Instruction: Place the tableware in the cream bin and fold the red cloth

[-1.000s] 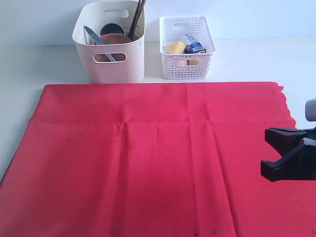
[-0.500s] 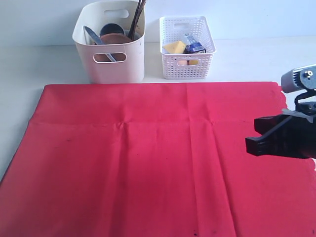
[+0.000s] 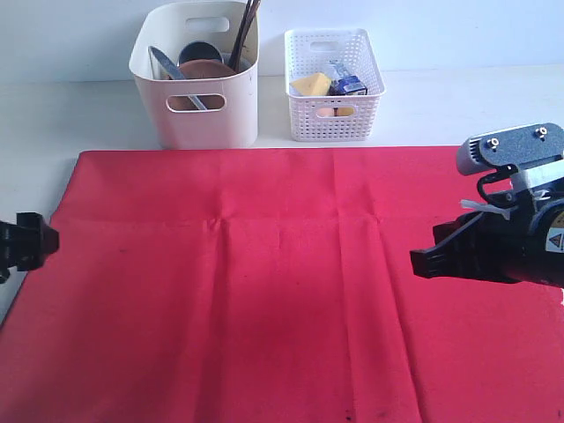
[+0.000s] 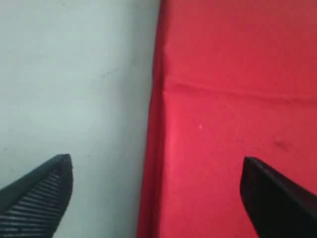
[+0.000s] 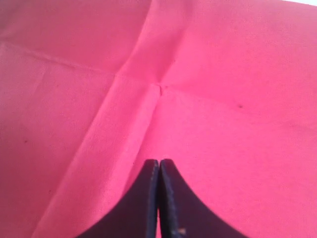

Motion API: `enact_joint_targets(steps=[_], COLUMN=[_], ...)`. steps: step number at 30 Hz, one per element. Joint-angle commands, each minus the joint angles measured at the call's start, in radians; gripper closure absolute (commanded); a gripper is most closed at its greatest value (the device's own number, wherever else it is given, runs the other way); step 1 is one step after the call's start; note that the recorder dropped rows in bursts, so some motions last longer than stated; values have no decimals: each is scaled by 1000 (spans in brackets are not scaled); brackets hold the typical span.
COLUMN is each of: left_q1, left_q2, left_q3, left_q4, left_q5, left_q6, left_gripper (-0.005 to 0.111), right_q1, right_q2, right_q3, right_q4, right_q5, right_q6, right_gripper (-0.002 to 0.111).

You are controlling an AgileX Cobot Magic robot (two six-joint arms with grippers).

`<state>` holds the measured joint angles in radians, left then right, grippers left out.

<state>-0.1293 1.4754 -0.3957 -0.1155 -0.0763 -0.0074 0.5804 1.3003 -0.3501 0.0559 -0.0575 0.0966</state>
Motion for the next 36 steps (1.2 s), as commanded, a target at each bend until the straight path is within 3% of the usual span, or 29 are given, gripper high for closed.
enact_joint_targets(steps=[1, 11, 15, 17, 24, 28, 36], left_q1=[-51, -58, -58, -58, -56, -8, 204], left_q2=[92, 282, 328, 335, 335, 315, 185], left_q3=[-14, -14, -14, -14, -14, -14, -14], left_q4=[2, 8, 89, 143, 192, 190, 190], left_q5=[-93, -280, -296, -299, -294, -268, -190], left_q6=[7, 7, -12, -40, -76, -67, -56], left_gripper=[17, 19, 25, 39, 105, 107, 107], right_q1=[-7, -7, -7, -7, -7, -7, -7], right_q2=[22, 23, 23, 23, 23, 23, 47], right_q3=[-7, -7, -7, -7, -7, -7, -7], right_q4=[-4, -3, -3, -3, -7, -11, -11], right_q5=[-32, -35, -46, -46, -46, -46, -48], right_q6=[4, 4, 4, 4, 4, 1, 1], right_gripper=[108, 108, 108, 108, 108, 108, 108])
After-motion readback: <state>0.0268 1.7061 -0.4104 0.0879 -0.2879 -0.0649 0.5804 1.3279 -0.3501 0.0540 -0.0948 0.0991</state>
